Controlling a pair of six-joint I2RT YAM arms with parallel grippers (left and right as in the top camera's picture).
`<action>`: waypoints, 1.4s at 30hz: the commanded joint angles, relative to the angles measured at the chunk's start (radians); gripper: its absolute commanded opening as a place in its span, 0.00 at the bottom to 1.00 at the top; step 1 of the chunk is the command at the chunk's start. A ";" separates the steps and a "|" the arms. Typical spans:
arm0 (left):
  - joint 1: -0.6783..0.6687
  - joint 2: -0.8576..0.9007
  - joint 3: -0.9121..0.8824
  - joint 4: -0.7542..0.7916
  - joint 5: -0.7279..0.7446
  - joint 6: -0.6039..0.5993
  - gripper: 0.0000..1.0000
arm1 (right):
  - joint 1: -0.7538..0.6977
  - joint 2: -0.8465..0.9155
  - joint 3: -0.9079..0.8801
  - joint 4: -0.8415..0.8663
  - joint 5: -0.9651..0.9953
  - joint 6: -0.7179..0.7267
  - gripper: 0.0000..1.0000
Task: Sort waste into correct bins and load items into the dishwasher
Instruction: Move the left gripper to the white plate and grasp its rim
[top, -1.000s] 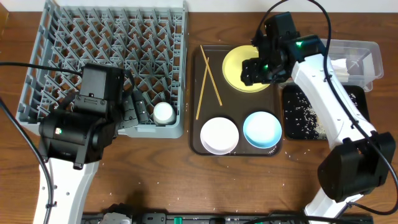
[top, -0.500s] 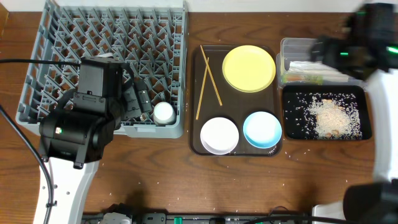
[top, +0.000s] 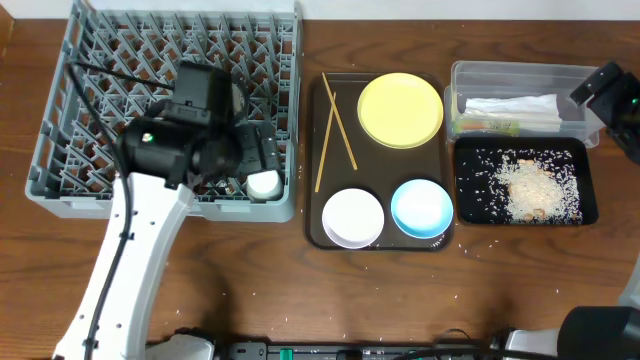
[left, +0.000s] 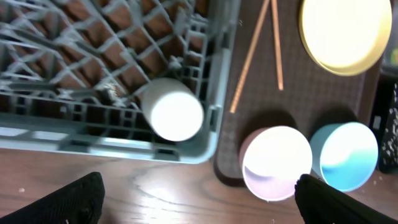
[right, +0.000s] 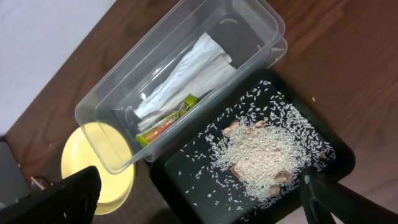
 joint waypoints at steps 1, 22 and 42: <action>-0.059 0.044 -0.008 0.018 0.027 -0.018 0.99 | 0.000 0.003 0.001 -0.001 -0.001 0.018 0.99; -0.159 0.089 -0.010 0.042 0.027 -0.074 0.99 | -0.001 0.003 0.001 -0.001 -0.001 0.018 0.99; -0.306 0.224 -0.228 0.169 0.215 0.116 0.98 | -0.001 0.003 0.001 -0.001 -0.001 0.018 0.99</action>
